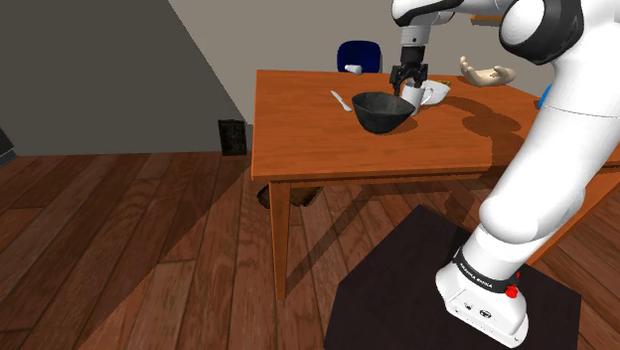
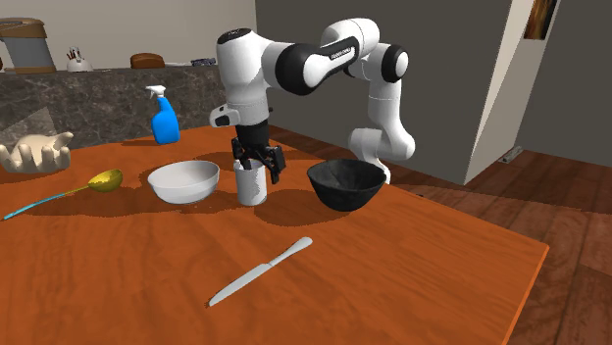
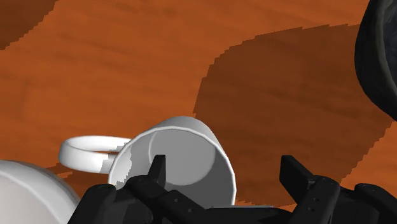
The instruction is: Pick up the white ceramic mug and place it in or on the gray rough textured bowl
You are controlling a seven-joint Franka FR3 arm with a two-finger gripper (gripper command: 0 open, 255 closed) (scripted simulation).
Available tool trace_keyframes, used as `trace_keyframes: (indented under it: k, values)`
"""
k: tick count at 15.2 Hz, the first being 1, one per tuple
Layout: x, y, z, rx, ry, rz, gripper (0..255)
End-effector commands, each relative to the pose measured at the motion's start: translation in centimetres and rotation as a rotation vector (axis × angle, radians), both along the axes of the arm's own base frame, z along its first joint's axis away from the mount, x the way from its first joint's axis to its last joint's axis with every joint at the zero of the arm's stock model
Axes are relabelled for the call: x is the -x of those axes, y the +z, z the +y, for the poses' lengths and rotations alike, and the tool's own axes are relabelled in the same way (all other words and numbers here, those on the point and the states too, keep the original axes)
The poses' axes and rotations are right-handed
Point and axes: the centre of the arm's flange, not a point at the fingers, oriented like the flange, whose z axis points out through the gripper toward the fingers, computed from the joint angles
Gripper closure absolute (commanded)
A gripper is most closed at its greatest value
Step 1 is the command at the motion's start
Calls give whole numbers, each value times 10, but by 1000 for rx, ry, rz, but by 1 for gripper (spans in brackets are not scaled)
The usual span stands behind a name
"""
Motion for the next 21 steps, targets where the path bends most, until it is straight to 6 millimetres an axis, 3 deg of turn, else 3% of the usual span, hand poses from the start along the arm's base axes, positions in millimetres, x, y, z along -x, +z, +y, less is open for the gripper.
trace_keyframes:
  k: [1,2,3,12,21]
  values:
    - [0,0,0,0,0,0,0]
    - [0,0,0,0,0,0,0]
    - [0,0,0,0,0,0,255]
    - [0,0,0,0,0,0,255]
    - [0,47,0,0,0,0,255]
